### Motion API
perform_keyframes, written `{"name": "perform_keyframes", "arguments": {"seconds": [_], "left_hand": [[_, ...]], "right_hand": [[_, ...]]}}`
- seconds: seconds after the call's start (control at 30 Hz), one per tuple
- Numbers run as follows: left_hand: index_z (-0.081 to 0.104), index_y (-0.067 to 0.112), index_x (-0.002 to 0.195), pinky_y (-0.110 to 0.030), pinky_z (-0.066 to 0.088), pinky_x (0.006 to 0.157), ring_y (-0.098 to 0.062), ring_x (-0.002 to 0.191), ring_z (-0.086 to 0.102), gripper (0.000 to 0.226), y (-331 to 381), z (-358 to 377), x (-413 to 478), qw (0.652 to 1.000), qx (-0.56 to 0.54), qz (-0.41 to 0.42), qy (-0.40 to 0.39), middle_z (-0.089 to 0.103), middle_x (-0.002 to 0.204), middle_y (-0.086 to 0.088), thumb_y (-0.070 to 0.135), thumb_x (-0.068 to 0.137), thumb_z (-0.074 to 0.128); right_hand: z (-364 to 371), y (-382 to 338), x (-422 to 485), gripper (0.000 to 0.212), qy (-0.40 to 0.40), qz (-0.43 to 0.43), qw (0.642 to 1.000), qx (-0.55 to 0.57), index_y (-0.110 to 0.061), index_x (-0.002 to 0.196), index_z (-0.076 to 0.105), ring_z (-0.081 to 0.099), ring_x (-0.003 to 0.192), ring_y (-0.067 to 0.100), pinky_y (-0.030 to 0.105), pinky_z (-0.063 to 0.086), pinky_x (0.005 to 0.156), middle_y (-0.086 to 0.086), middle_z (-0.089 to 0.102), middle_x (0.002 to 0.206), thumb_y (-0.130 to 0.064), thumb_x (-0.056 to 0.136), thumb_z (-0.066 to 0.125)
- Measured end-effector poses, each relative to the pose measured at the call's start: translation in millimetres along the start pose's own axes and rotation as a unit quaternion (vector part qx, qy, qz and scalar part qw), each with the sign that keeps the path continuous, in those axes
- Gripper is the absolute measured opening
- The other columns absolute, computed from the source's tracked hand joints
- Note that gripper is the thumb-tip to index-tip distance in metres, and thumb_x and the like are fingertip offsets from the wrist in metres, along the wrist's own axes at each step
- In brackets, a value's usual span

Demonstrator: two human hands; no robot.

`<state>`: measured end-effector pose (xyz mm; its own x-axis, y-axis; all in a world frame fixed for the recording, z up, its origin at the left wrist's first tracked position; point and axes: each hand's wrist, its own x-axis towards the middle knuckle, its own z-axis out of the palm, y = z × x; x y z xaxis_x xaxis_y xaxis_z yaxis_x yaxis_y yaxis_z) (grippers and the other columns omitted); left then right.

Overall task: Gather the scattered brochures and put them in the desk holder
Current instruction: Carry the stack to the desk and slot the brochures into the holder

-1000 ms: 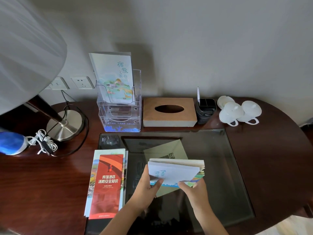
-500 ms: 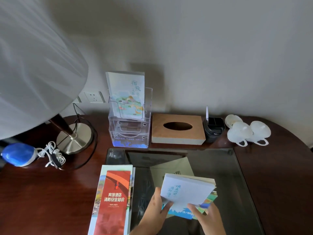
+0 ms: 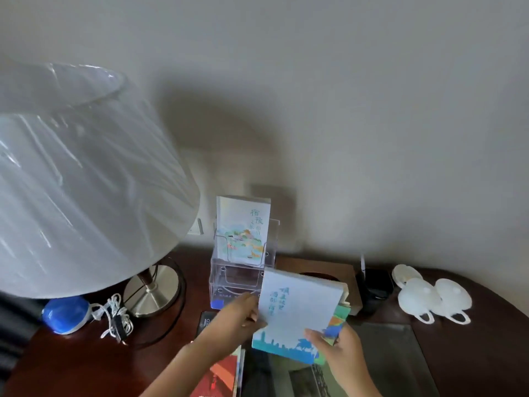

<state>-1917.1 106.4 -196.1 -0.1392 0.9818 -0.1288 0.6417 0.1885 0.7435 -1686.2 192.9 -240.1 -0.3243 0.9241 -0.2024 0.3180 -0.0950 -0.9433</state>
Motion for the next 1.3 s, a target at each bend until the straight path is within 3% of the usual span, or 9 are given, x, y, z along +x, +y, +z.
{"name": "perform_keyframes", "arguments": {"seconds": [0.07, 0.23, 0.37, 0.5, 0.67, 0.93, 1.1, 1.2, 1.3], "left_hand": [[0.061, 0.021, 0.102, -0.017, 0.054, 0.075, -0.008, 0.093, 0.064, 0.016, 2.4, -38.9, 13.3, 0.998, -0.026, -0.021, 0.061, 0.064, 0.104, 0.008, 0.023, 0.087, 0.066], [0.064, 0.015, 0.09, -0.005, 0.045, 0.068, -0.007, 0.078, 0.064, 0.011, -9.0, -100.2, 50.7, 0.978, -0.036, -0.046, 0.198, 0.064, 0.088, 0.007, 0.021, 0.084, 0.071], [0.054, -0.004, 0.119, -0.005, 0.047, 0.071, -0.008, 0.085, 0.057, 0.031, -20.9, -121.1, 83.0, 0.962, -0.125, -0.065, 0.233, 0.054, 0.109, -0.004, 0.004, 0.089, 0.062], [0.047, -0.018, 0.121, -0.003, 0.045, 0.06, -0.007, 0.075, 0.048, 0.036, -26.2, -125.2, 105.7, 0.948, -0.168, -0.086, 0.256, 0.051, 0.101, -0.01, -0.013, 0.087, 0.055], [0.05, -0.018, 0.116, -0.004, 0.045, 0.064, -0.02, 0.083, 0.053, 0.03, -42.0, -119.4, 117.8, 0.955, -0.146, -0.088, 0.241, 0.056, 0.117, -0.031, -0.012, 0.087, 0.056], [0.053, 0.001, 0.09, -0.002, 0.043, 0.06, -0.014, 0.075, 0.053, 0.007, -68.6, -103.4, 109.0, 0.964, -0.123, -0.115, 0.207, 0.055, 0.08, -0.001, -0.002, 0.089, 0.06], [0.062, 0.017, 0.096, -0.028, 0.052, 0.077, -0.011, 0.083, 0.061, 0.014, -90.7, -86.3, 101.7, 0.961, -0.038, -0.142, 0.234, 0.061, 0.086, 0.014, 0.026, 0.087, 0.067], [0.066, 0.021, 0.094, -0.016, 0.048, 0.064, 0.003, 0.073, 0.059, 0.015, -93.1, -77.1, 99.5, 0.948, -0.045, -0.142, 0.28, 0.057, 0.076, 0.028, 0.026, 0.082, 0.072], [0.07, 0.017, 0.089, -0.012, 0.046, 0.059, 0.006, 0.066, 0.055, 0.011, -92.3, -70.2, 100.0, 0.939, -0.045, -0.152, 0.306, 0.06, 0.073, 0.022, 0.021, 0.08, 0.074]], "right_hand": [[19.7, -45.0, 20.0, 0.024, -0.028, -0.064, 0.998, -0.007, -0.01, 0.097, 0.072, 0.071, 0.088, 0.007, 0.026, 0.058, 0.077, -0.004, 0.076, 0.093, -0.014, 0.074, 0.08], [64.6, -115.8, 84.3, 0.023, -0.038, -0.122, 0.992, -0.013, -0.022, 0.095, 0.065, 0.065, 0.077, -0.014, 0.008, 0.05, 0.058, -0.02, 0.068, 0.09, -0.015, 0.077, 0.078], [92.0, -139.9, 127.0, 0.023, -0.036, -0.141, 0.989, -0.029, -0.026, 0.093, 0.064, 0.069, 0.084, 0.002, 0.021, 0.057, 0.071, -0.014, 0.07, 0.091, -0.019, 0.077, 0.078], [108.4, -136.1, 149.5, 0.021, -0.032, -0.151, 0.988, -0.018, -0.023, 0.092, 0.065, 0.07, 0.082, 0.003, 0.021, 0.058, 0.074, -0.011, 0.072, 0.089, -0.02, 0.076, 0.078], [117.9, -113.1, 166.2, 0.025, -0.033, -0.127, 0.991, -0.008, -0.026, 0.093, 0.064, 0.071, 0.086, 0.007, 0.032, 0.06, 0.078, -0.009, 0.073, 0.092, -0.017, 0.075, 0.079], [134.4, -82.8, 165.8, 0.033, -0.033, -0.111, 0.991, -0.063, -0.019, 0.105, 0.059, 0.069, 0.092, 0.011, 0.025, 0.06, 0.067, -0.009, 0.069, 0.1, -0.017, 0.078, 0.077], [144.0, -78.9, 154.9, 0.04, 0.056, -0.142, 0.977, -0.145, -0.011, 0.108, 0.055, 0.06, 0.088, 0.008, 0.005, 0.049, 0.063, -0.001, 0.06, 0.104, -0.018, 0.076, 0.079], [150.3, -75.2, 147.5, 0.045, 0.081, -0.12, 0.978, -0.152, -0.012, 0.113, 0.051, 0.062, 0.098, 0.012, 0.017, 0.057, 0.068, 0.001, 0.059, 0.111, -0.02, 0.078, 0.077], [152.1, -71.4, 141.9, 0.051, 0.086, -0.079, 0.978, -0.171, -0.015, 0.118, 0.048, 0.064, 0.102, 0.016, 0.034, 0.061, 0.075, 0.0, 0.061, 0.114, -0.023, 0.078, 0.077]]}}
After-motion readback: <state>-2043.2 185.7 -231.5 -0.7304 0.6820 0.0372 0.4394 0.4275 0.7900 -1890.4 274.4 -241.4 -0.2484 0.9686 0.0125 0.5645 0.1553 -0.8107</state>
